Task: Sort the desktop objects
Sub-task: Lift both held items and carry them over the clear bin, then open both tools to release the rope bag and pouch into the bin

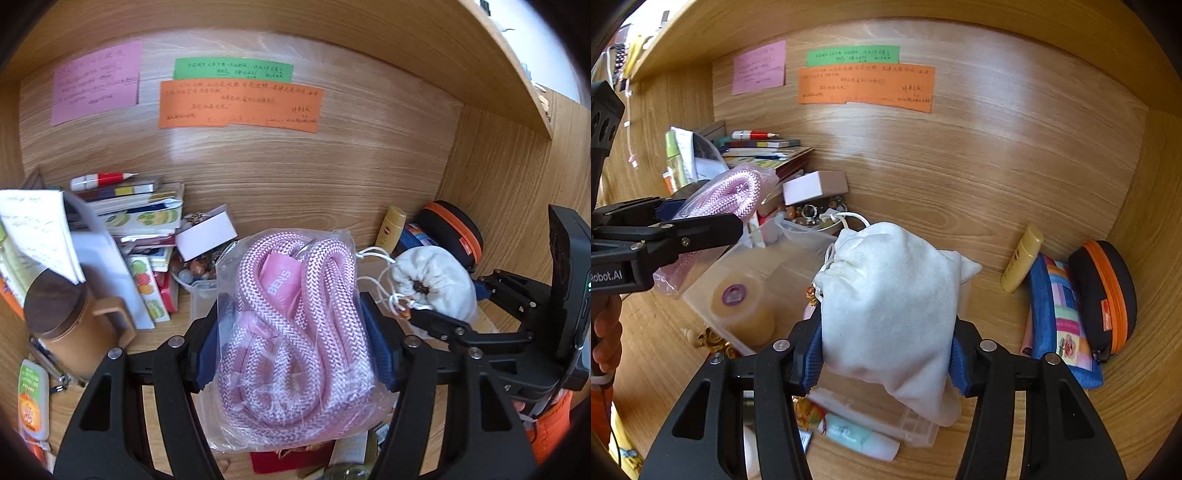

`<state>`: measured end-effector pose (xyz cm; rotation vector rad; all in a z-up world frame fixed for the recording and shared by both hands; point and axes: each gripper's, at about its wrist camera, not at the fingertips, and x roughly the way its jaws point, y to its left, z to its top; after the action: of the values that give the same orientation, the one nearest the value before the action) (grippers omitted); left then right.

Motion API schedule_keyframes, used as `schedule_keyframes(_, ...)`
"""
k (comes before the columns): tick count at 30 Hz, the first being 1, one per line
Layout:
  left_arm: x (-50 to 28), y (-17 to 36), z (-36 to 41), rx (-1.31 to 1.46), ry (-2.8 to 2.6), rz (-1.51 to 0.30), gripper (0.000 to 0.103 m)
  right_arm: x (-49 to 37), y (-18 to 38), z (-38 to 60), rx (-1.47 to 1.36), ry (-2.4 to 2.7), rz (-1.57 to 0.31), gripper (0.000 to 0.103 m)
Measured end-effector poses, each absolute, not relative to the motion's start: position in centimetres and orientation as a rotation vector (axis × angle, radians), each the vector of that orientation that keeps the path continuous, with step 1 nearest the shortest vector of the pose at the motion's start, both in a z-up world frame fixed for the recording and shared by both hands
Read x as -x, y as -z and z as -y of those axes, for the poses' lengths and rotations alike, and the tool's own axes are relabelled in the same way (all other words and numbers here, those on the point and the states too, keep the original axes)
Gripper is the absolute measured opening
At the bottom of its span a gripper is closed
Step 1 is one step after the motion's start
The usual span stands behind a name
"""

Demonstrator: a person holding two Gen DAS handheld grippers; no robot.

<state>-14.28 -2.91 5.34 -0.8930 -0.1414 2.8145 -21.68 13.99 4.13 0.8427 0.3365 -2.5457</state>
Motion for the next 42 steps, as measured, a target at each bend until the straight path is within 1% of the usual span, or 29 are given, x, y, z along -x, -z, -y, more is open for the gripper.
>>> schedule_keyframes(6,16.8,-4.6,2.0,0.941,-2.795,0.149,0.066,23.7,-3.5,-13.4,-0.889,2.543,-0.326,0.050)
schedule_keyframes(15,19.3,-1.7,1.2,1.047,-2.763,0.131,0.066,25.5,-1.4,-13.6,-0.951,2.534,-0.335,0.051)
schedule_keyframes(22,19.5,-1.0,1.1,1.075,-2.788,0.091,0.066,25.7,0.1,-13.2,-0.981,2.518,-0.388,0.051)
schedule_keyframes(29,19.5,-0.1,1.1,1.107,-2.822,0.051,0.066,26.1,1.3,-13.0,-1.027,2.516,-0.395,0.051)
schedule_keyframes(39,18.9,-0.1,0.1,1.061,-2.844,-0.025,0.066,25.0,1.5,-11.9,-0.964,2.543,-0.506,0.051)
schedule_keyframes(41,18.9,-0.1,0.0,1.060,-2.848,-0.038,0.066,24.9,1.4,-11.9,-0.951,2.558,-0.531,0.053)
schedule_keyframes(42,18.9,-0.1,-0.1,1.060,-2.849,-0.039,0.067,25.0,1.3,-11.8,-0.947,2.562,-0.537,0.057)
